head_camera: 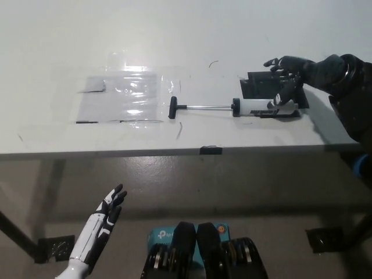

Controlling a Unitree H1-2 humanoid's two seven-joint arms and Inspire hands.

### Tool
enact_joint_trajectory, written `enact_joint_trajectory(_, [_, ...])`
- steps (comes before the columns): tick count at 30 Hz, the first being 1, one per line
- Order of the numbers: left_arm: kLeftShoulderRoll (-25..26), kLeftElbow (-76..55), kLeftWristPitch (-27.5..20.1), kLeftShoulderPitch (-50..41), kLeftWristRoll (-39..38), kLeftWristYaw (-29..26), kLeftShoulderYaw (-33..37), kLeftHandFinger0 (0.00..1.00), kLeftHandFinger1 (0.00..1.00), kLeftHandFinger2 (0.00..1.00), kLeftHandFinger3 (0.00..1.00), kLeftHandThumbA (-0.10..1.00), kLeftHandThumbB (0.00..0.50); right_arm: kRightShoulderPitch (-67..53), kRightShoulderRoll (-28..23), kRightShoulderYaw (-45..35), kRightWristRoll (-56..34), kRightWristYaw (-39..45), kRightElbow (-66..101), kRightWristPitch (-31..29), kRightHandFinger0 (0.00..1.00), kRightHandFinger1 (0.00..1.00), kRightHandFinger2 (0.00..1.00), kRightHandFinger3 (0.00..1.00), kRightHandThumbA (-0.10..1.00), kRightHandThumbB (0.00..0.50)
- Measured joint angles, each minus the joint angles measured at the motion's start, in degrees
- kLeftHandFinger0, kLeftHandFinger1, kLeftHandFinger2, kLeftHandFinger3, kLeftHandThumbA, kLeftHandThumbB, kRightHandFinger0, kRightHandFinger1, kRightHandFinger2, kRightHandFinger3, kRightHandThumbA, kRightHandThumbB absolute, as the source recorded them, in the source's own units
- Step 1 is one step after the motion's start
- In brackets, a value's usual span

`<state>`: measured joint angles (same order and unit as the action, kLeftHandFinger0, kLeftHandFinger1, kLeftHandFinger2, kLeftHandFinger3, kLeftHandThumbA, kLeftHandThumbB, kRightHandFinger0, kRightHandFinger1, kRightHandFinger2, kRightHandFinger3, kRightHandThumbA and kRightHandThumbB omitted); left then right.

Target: The robot uses right hand to pick up a small white air pumper and uses its left hand to compress it, and then puts it on the desk

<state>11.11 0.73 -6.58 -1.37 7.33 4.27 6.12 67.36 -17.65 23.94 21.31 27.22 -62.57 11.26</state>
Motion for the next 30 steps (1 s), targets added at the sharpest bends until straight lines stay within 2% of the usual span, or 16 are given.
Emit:
enact_joint_trajectory(5, [0.0,-0.1,0.0,0.0,0.0,0.1,0.0,1.0,1.0,1.0,1.0,1.0,0.117,0.2,0.7,0.1,0.2,0.4,-1.8,-0.7,1.0,1.0,1.0,1.0,0.88,0.421])
enact_joint_trajectory(11, [0.1,-0.1,0.0,0.0,0.0,0.1,0.0,1.0,1.0,1.0,1.0,1.0,0.101,0.5,2.0,0.4,0.5,0.4,-2.1,-1.2,1.0,1.0,1.0,1.0,0.85,0.396])
enact_joint_trajectory(13, [0.1,-0.1,-0.1,0.0,0.0,0.1,0.0,1.0,1.0,1.0,1.0,1.0,0.112,0.8,2.6,0.5,0.5,0.4,-2.3,-1.2,1.0,1.0,1.0,1.0,0.85,0.389])
enact_joint_trajectory(23, [0.2,-0.2,-0.1,0.1,0.0,0.1,0.0,1.0,1.0,1.0,1.0,1.0,0.117,2.4,4.1,1.5,1.5,0.4,-3.1,-1.4,1.0,1.0,1.0,1.0,0.86,0.405])
enact_joint_trajectory(30, [0.4,-0.3,-0.1,0.2,0.0,0.1,0.0,1.0,1.0,1.0,1.0,1.0,0.114,2.4,4.4,1.5,1.6,0.4,-5.2,-1.9,1.0,1.0,1.0,1.0,0.83,0.39])
